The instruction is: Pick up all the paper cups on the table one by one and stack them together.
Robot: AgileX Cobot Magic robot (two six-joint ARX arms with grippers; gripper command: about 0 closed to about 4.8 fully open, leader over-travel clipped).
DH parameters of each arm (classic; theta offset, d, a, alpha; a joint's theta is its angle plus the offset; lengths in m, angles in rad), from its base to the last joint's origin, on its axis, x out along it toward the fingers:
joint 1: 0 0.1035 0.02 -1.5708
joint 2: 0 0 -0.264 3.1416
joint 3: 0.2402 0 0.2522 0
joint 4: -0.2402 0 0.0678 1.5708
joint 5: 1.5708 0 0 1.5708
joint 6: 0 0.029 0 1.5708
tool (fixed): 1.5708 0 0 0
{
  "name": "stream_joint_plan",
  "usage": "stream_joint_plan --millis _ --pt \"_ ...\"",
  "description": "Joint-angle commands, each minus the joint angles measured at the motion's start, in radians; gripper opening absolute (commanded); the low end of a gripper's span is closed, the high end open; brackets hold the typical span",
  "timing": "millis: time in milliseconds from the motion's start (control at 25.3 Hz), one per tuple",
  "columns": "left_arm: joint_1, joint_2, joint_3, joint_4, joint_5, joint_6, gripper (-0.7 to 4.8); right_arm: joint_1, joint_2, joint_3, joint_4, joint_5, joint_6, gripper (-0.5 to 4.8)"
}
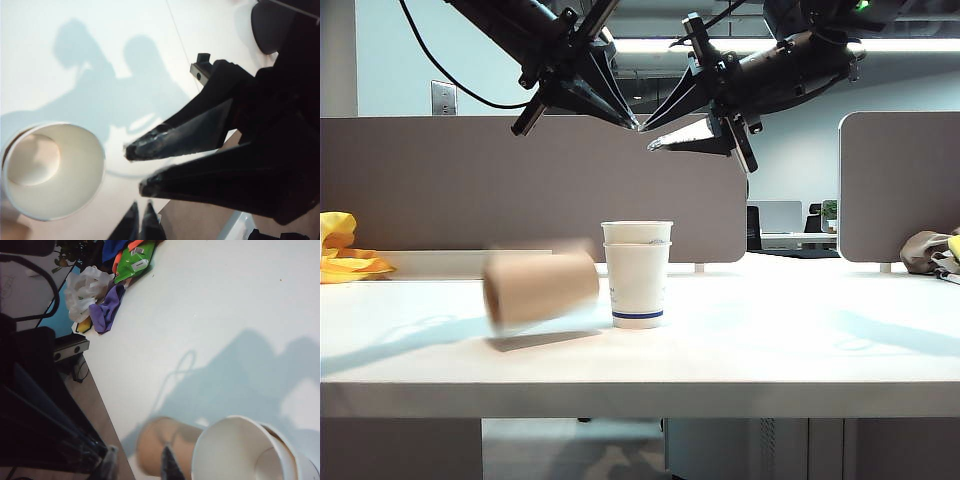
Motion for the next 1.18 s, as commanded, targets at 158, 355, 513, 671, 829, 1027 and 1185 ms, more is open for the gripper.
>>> stream_joint_plan --millis 158,355,513,671,829,1027,1185 --pt "0.014 -0.003 0.005 0.007 -0.008 0.002 0.19 -0.007 -0.005 0.009 -0.005 -0.002 -0.001 1.17" --pt "0.047 -0.003 0.004 -0.045 -0.066 0.032 0.3 -0.024 -0.006 0.01 -0.093 0.005 -0.048 1.44" --pt "0.069 -0.003 0.004 -0.195 -0.187 0.151 0.68 -0.049 -0.013 0.01 -0.222 0.044 -0.162 1.54" --pt "0.085 -0.003 0.003 -0.234 -0.194 0.155 0.89 -0.066 -0.023 0.01 -0.246 0.063 -0.169 1.6" --pt "0.103 -0.024 0.003 -0.24 -0.163 0.151 0.89 -0.085 -0.058 0.01 -0.253 0.064 -0.176 1.6" --pt "0.113 -0.103 0.003 -0.21 -0.179 0.151 0.89 -0.11 -0.127 0.01 -0.262 0.081 -0.19 1.6" --pt "0.126 -0.229 0.003 -0.13 -0.211 0.152 0.88 -0.126 -0.192 0.01 -0.306 0.114 -0.251 1.59"
